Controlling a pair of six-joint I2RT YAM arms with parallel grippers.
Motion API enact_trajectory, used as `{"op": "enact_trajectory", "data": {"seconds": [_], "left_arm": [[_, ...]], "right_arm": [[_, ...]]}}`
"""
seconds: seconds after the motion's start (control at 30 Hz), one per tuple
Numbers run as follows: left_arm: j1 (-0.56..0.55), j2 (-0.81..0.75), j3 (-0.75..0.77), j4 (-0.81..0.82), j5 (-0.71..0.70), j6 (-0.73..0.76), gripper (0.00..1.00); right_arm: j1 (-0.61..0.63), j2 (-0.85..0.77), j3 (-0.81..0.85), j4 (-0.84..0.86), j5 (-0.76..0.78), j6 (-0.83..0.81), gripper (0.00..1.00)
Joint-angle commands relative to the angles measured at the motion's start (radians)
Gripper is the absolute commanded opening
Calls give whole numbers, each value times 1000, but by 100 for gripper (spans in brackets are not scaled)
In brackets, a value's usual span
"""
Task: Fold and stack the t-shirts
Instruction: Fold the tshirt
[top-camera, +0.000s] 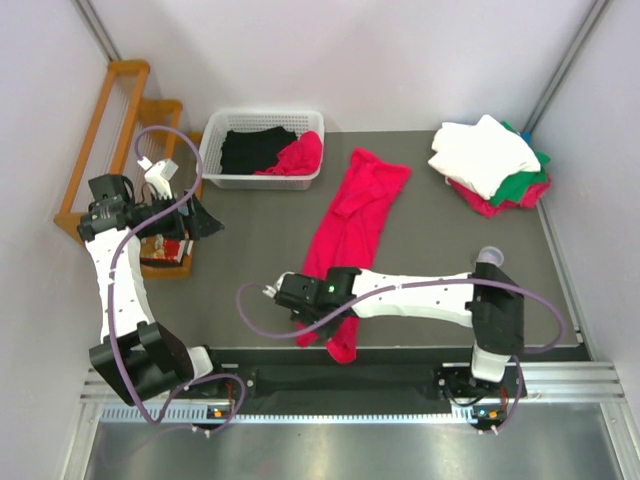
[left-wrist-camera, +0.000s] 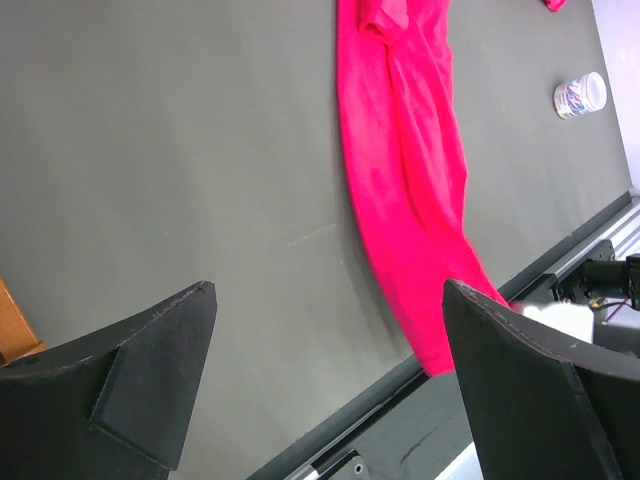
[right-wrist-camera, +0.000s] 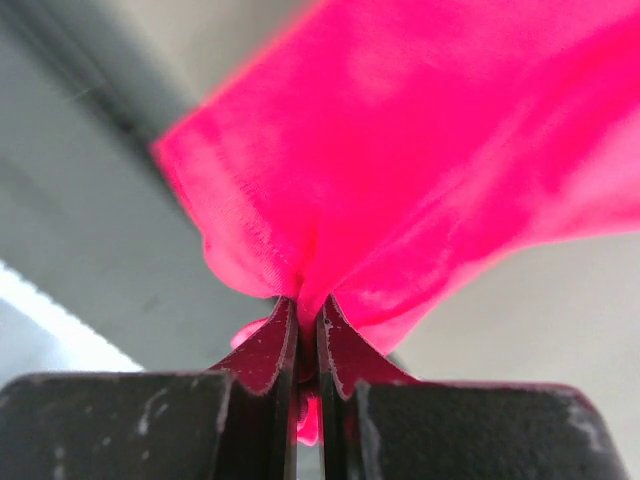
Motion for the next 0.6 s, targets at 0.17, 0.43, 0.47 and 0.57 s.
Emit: {"op": "enact_trajectory", "data": {"seconds": [0.17,0.43,0.47,0.57], "left_arm": [[6,15,74,16,38,-11,99],[7,24,92,11,44,-14,99],[6,24,89,10,43,-13,99],[6,24,85,-3,37,2,99]], "right_arm": [[35,-137,-103,48,-336,36,3],[-130,-133,-80,101,-356,8,2],[-165,-131,-75,112,-355,6,1],[-304,-102,-33,138,-324,-11,2]]}}
